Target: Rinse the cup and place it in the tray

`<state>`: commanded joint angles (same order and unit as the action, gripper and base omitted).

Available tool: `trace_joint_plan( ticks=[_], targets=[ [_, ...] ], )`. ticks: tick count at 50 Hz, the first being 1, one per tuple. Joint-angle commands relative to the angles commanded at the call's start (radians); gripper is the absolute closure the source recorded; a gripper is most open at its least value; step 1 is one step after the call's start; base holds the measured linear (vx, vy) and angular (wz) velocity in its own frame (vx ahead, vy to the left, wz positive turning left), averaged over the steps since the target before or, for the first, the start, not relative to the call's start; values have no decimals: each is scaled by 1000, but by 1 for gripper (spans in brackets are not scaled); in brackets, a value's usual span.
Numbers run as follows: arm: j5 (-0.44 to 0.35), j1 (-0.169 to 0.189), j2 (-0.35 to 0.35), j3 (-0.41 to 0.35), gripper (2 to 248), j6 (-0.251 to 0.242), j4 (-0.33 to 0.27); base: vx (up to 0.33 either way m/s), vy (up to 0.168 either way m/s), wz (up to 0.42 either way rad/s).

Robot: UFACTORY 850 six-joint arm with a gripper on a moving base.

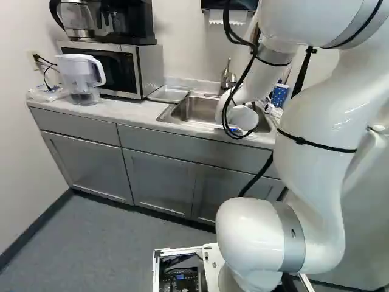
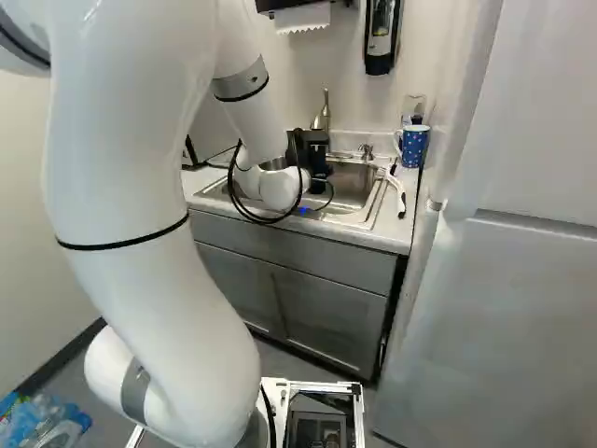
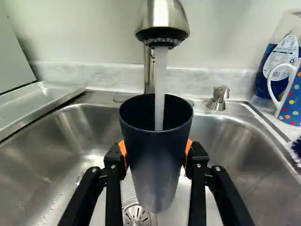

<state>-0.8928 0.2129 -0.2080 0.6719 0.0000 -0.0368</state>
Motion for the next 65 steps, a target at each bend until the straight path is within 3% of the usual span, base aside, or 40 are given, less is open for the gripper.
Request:
trace_joint_plan(
  ticks=[65],
  targets=[
    [0, 0, 0, 0, 124, 0, 0, 0, 0, 0]
  ],
)
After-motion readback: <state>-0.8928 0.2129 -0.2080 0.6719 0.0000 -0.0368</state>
